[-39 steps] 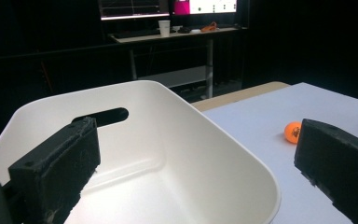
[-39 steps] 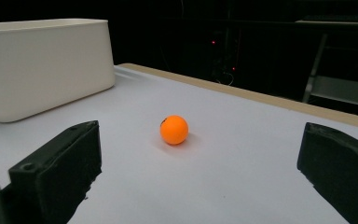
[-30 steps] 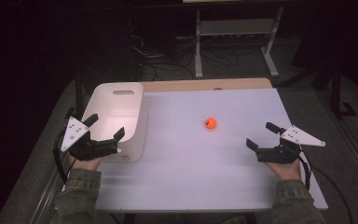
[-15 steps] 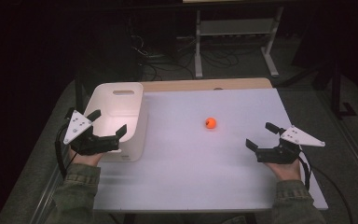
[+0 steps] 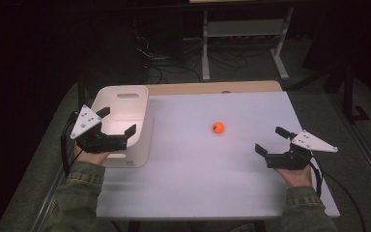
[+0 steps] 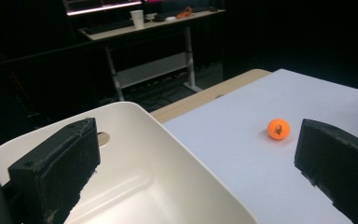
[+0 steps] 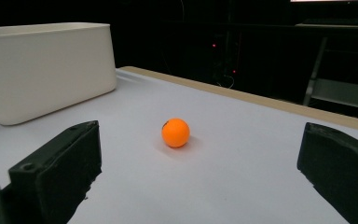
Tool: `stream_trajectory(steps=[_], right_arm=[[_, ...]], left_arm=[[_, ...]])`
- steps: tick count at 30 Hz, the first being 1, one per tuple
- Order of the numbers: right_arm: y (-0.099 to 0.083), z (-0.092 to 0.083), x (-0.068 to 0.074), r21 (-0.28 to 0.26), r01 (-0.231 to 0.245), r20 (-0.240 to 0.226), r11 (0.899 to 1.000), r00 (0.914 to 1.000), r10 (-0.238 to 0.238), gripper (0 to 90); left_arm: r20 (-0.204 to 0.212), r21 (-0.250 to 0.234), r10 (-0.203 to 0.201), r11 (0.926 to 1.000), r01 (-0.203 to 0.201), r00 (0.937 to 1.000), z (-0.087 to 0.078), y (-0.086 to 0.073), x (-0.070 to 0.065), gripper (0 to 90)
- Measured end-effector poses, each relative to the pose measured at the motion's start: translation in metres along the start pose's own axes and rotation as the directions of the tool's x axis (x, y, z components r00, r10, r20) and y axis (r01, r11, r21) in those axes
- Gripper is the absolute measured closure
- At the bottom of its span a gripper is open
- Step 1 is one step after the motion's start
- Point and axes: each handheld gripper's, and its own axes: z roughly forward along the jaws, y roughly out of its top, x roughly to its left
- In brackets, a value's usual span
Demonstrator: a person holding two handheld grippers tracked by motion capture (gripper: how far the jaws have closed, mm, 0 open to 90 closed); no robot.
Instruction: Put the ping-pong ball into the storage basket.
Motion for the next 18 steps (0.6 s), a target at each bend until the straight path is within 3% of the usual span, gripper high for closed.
stream_trajectory(steps=[7, 18], right_arm=[[0.000, 0.000, 0.001, 0.002, 0.002, -0.003, 1.000, 1.0000, -0.002, 0.0], [0.000, 0.001, 0.001, 0.002, 0.005, -0.007, 1.000, 1.0000, -0.005, 0.0]], left_arm=[[0.039, 0.022, 0.026, 0.9994, -0.027, 0.9989, 0.008, 0.011, -0.004, 0.0], [0.059, 0.048, 0.055, 0.9972, -0.058, 0.9967, 0.022, 0.023, -0.004, 0.0]])
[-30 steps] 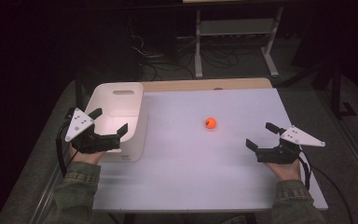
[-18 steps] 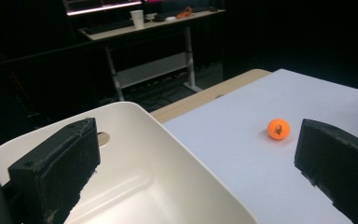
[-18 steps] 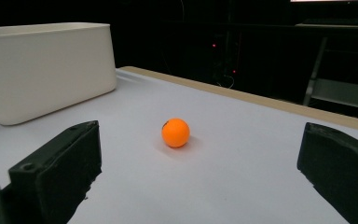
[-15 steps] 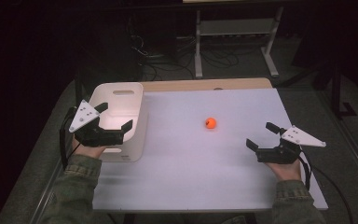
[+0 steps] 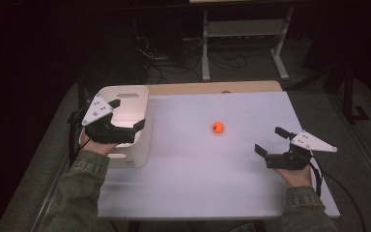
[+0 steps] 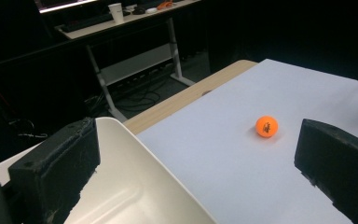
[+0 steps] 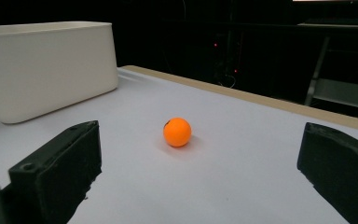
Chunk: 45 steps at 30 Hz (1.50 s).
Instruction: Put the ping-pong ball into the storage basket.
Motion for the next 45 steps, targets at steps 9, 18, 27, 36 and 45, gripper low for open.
stream_trajectory(steps=[9, 18, 27, 36, 45], right_arm=[[0.000, 0.000, 0.000, 0.001, -0.001, 0.000, 1.000, 1.0000, 0.001, 0.0], [0.000, 0.000, 0.000, 0.003, 0.000, -0.001, 1.000, 1.0000, 0.000, 0.0], [0.000, 0.000, 0.000, -0.002, -0.003, -0.006, 1.000, 1.0000, 0.003, 0.0], [0.000, 0.001, 0.000, 0.001, -0.002, -0.008, 1.000, 1.0000, 0.002, 0.0], [0.000, 0.000, 0.000, -0.001, -0.004, -0.012, 1.000, 0.9999, 0.004, 0.0]], left_arm=[[0.024, 0.045, 0.033, 0.9984, -0.034, 0.9992, 0.010, 0.007, 0.003, 0.0], [0.061, 0.056, 0.046, 0.9972, -0.049, 0.9971, 0.021, 0.026, 0.006, 0.0], [0.088, 0.062, 0.077, 0.9946, -0.083, 0.9931, 0.030, 0.038, 0.003, 0.0], [0.129, 0.069, 0.083, 0.9933, -0.092, 0.9882, 0.042, 0.048, 0.003, 0.0], [0.172, 0.091, 0.107, 0.9880, -0.124, 0.9792, 0.056, 0.056, -0.001, 0.0]])
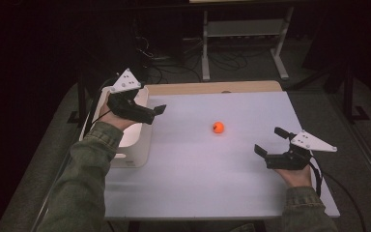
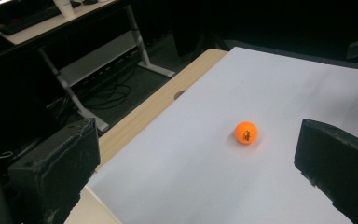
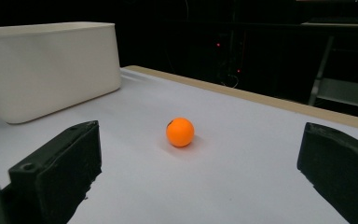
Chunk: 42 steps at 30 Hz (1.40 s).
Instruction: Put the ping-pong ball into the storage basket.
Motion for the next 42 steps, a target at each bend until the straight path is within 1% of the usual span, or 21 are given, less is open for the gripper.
stream_trajectory(steps=[2, 3, 5, 9, 14, 18, 19, 22, 24, 26, 29, 30, 37, 38, 42], right_arm=[[0.000, 0.000, 0.000, -0.001, -0.001, -0.001, 1.000, 1.0000, 0.001, 0.0], [0.000, 0.000, 0.000, -0.001, -0.002, -0.002, 1.000, 1.0000, 0.002, 0.0], [0.000, 0.000, 0.000, -0.002, -0.001, -0.002, 1.000, 1.0000, 0.001, 0.0], [0.000, 0.000, 0.000, -0.001, -0.001, -0.003, 1.000, 1.0000, 0.001, 0.0], [0.000, 0.000, 0.000, -0.001, -0.001, -0.005, 1.000, 1.0000, 0.001, 0.0], [0.000, 0.000, 0.000, 0.000, -0.001, -0.008, 1.000, 1.0000, 0.001, 0.0], [0.000, 0.000, 0.000, 0.001, 0.000, -0.009, 1.000, 1.0000, 0.000, 0.0], [0.000, 0.000, 0.000, 0.001, -0.003, -0.010, 1.000, 0.9999, 0.003, 0.0], [0.000, 0.000, 0.000, 0.001, -0.005, -0.011, 1.000, 0.9999, 0.005, 0.0], [-0.001, 0.000, 0.000, 0.001, -0.005, -0.012, 1.000, 0.9999, 0.005, 0.0], [-0.001, 0.000, 0.000, 0.002, -0.007, -0.012, 1.000, 0.9999, 0.007, 0.0], [-0.001, 0.000, 0.000, 0.004, -0.008, -0.014, 1.000, 0.9999, 0.008, 0.0], [-0.001, 0.000, -0.001, 0.004, -0.010, -0.015, 1.000, 0.9998, 0.010, 0.0], [-0.001, 0.000, -0.001, 0.004, -0.010, -0.016, 1.000, 0.9998, 0.010, 0.0], [-0.001, 0.000, -0.001, 0.003, -0.010, -0.018, 1.000, 0.9998, 0.010, 0.0]], left_arm=[[0.005, 0.009, 0.005, 0.9999, -0.005, 1.0000, 0.003, 0.002, 0.001, 0.0], [0.015, 0.014, 0.004, 0.9999, -0.004, 0.9999, 0.006, 0.004, 0.001, 0.0], [0.017, 0.016, 0.005, 0.9999, -0.005, 0.9998, 0.008, 0.005, 0.001, 0.0], [0.033, 0.033, 0.017, 0.9993, -0.018, 0.9993, 0.016, 0.010, 0.002, 0.0], [0.044, 0.038, 0.022, 0.9990, -0.024, 0.9988, 0.021, 0.014, 0.002, 0.0], [0.057, 0.050, 0.034, 0.9980, -0.037, 0.9978, 0.027, 0.018, 0.002, 0.0], [0.064, 0.058, 0.043, 0.9972, -0.047, 0.9970, 0.030, 0.020, 0.001, 0.0], [0.067, 0.062, 0.049, 0.9967, -0.053, 0.9965, 0.033, 0.022, 0.001, 0.0], [0.073, 0.058, 0.040, 0.9973, -0.045, 0.9965, 0.037, 0.022, 0.002, 0.0], [0.075, 0.065, 0.037, 0.9970, -0.042, 0.9965, 0.041, 0.023, 0.003, 0.0], [0.079, 0.086, 0.051, 0.9946, -0.058, 0.9956, 0.046, 0.024, 0.004, 0.0], [0.088, 0.093, 0.055, 0.9937, -0.063, 0.9946, 0.049, 0.026, 0.004, 0.0], [0.106, 0.100, 0.062, 0.9924, -0.072, 0.9924, 0.058, 0.032, 0.004, 0.0], [0.110, 0.108, 0.062, 0.9914, -0.074, 0.9919, 0.061, 0.034, 0.003, 0.0], [0.121, 0.115, 0.067, 0.9900, -0.081, 0.9903, 0.066, 0.036, 0.003, 0.0]])
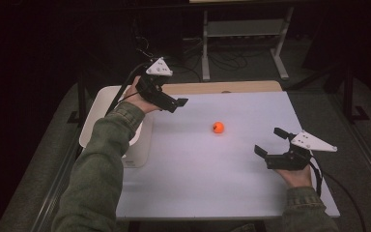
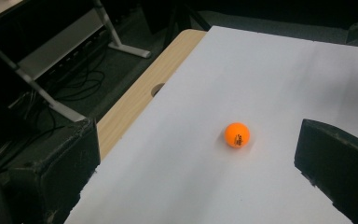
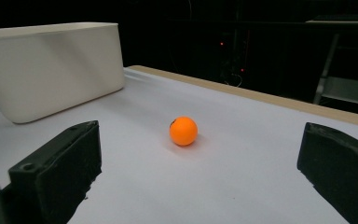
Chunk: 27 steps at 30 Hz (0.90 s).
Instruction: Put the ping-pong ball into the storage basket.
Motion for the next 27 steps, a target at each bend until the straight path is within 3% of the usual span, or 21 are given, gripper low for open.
stream_trajectory(steps=[12, 27], right_arm=[[0.000, 0.000, 0.000, -0.002, -0.003, -0.006, 1.000, 1.0000, 0.003, 0.0], [0.000, 0.000, 0.001, -0.006, -0.007, -0.021, 1.000, 0.9998, 0.007, 0.0]], left_arm=[[0.038, 0.038, 0.019, 0.9991, -0.020, 0.9991, 0.020, 0.006, 0.000, 0.0], [0.075, 0.089, 0.070, 0.9931, -0.076, 0.9947, 0.048, 0.014, -0.001, 0.0]])
